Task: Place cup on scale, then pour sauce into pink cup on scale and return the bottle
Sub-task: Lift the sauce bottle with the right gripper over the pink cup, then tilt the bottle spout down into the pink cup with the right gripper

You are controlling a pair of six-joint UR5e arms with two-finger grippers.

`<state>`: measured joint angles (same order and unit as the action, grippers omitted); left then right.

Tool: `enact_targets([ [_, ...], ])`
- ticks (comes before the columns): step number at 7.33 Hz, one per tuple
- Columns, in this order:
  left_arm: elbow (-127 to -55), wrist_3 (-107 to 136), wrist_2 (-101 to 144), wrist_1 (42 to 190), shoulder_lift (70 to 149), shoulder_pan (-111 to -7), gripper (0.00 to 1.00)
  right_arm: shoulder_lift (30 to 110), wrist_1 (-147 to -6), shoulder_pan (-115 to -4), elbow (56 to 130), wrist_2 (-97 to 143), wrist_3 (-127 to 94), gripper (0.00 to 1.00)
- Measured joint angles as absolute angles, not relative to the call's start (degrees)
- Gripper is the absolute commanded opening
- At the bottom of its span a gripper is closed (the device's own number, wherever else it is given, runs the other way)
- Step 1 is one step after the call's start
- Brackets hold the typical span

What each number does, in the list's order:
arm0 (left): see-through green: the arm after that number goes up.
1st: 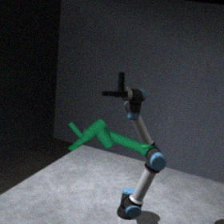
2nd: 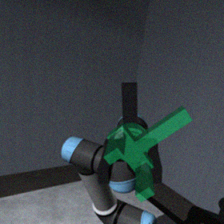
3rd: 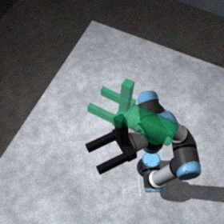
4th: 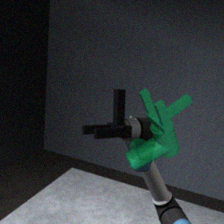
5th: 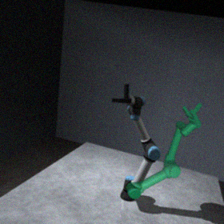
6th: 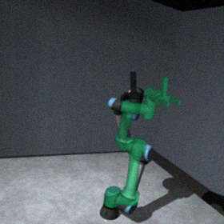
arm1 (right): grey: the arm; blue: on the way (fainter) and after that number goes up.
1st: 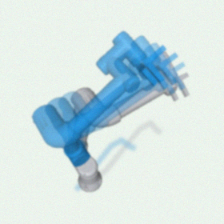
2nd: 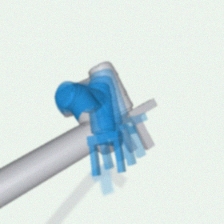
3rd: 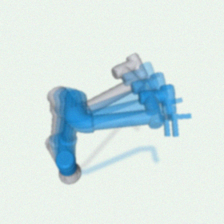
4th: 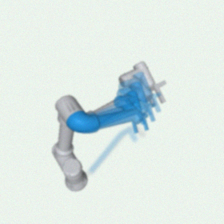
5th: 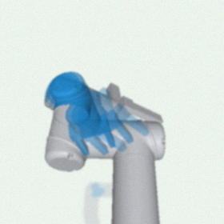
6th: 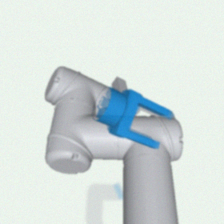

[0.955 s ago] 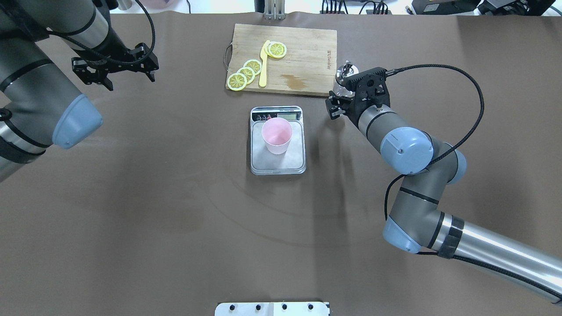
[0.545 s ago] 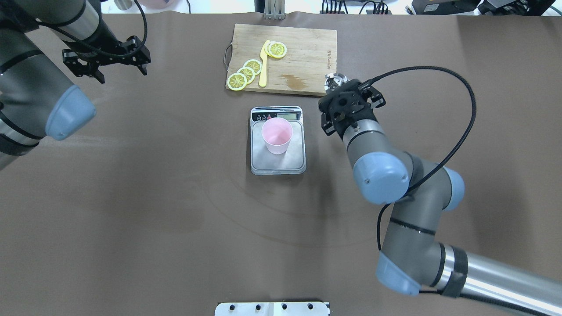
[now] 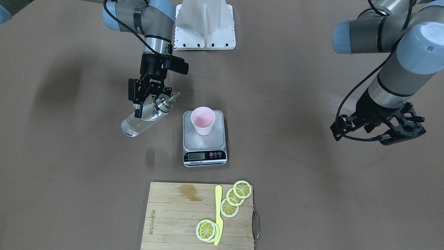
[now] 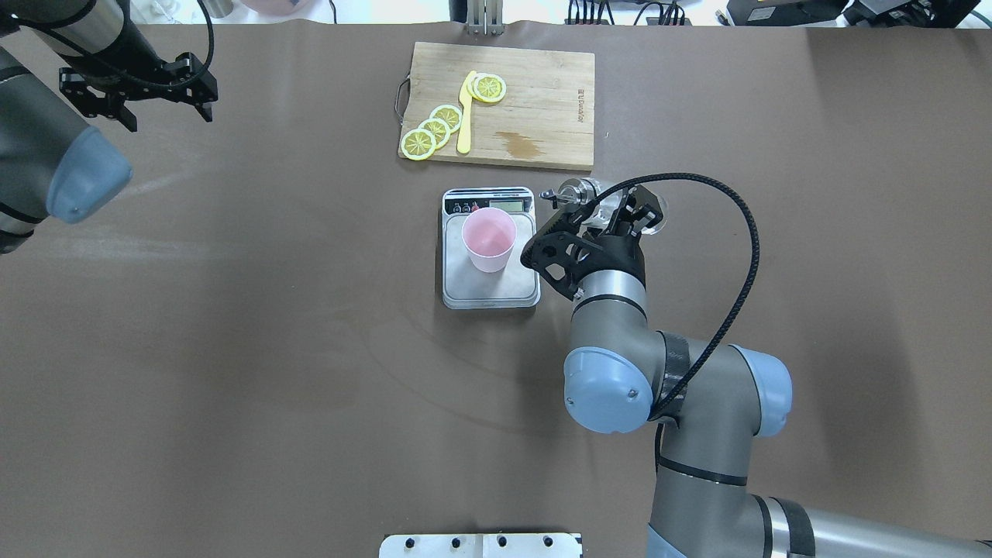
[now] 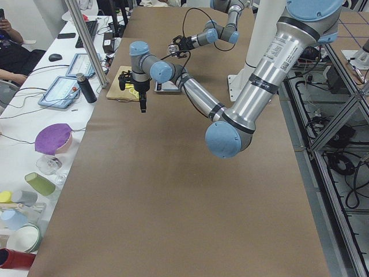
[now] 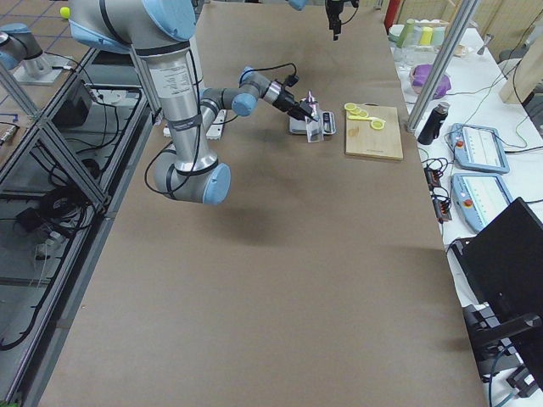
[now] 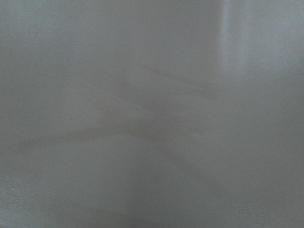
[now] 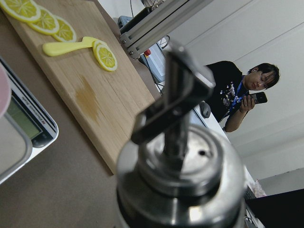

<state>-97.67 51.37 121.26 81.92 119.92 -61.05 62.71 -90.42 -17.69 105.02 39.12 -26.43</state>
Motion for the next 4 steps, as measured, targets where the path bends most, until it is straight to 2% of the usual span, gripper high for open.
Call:
enact_targets([
  [2,-96.7,50.1,121.2,82.2,119.7,-61.4,0.99,61.0,-96.5,-17.5,104.5,37.3,-22.2,0.0],
  [4,-95.5,48.6,121.1,82.3,119.6,-61.9,0.99,57.6,-101.2,-17.4,101.0,34.8,-20.5,0.0],
])
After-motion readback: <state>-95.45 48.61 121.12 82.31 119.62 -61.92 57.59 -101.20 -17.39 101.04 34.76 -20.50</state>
